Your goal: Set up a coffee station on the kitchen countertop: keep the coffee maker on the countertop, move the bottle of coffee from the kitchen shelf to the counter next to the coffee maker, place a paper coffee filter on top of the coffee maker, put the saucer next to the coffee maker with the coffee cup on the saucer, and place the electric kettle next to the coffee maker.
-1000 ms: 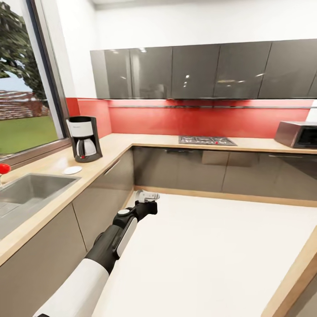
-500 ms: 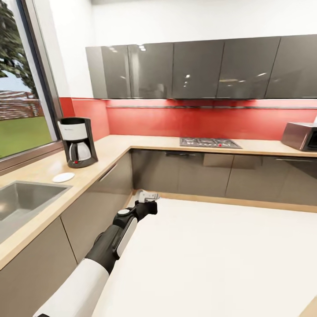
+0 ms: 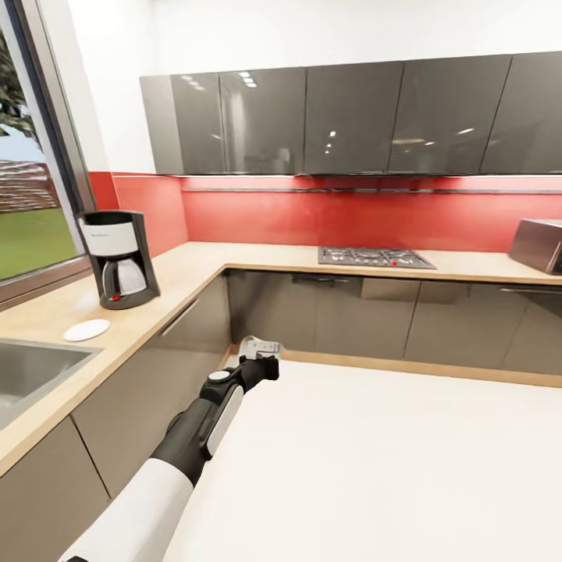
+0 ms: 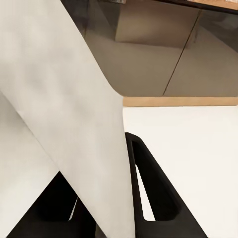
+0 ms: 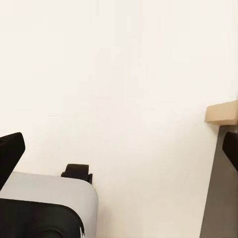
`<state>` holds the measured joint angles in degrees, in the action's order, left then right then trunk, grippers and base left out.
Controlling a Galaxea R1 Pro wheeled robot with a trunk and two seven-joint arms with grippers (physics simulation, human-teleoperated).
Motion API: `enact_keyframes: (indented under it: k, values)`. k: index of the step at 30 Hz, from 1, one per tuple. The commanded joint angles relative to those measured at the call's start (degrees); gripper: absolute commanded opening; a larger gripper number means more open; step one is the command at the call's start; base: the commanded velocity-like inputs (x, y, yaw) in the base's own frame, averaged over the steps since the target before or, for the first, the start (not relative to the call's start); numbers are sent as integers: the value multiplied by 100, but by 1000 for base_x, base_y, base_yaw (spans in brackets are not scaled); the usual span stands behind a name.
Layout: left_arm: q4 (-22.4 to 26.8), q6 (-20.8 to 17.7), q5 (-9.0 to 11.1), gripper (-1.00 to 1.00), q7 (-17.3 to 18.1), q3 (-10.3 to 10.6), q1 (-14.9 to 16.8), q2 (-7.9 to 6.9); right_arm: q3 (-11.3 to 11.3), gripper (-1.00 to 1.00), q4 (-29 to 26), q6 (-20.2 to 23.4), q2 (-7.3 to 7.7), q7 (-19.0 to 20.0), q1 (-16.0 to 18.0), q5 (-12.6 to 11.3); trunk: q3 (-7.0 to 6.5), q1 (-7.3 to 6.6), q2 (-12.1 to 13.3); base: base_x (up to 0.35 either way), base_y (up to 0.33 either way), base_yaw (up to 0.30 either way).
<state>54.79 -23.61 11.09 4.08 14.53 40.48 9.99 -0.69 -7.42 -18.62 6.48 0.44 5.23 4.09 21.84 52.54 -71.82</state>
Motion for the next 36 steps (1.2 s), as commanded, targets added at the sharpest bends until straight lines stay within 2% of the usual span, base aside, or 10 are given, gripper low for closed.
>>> enact_keyframes:
  k: [1,9,24,36]
  values:
    - [5,-33,25,-100,5,-3,4,1,-2,100,4,-17,2,0,4,40,7,3,-3,328,-92,0]
    - [-2,-30,26,-100,5,-3,4,1,-2,100,4,-19,-1,-7,4,40,7,3,-3,305,-91,83]
    - [-11,-31,27,-100,5,-2,4,1,-2,100,4,-19,-6,-9,4,40,7,3,-3,55,-19,252]
    - [-12,-30,25,-100,5,-2,4,1,0,100,3,-19,-6,-10,4,40,7,3,-3,203,-121,95]
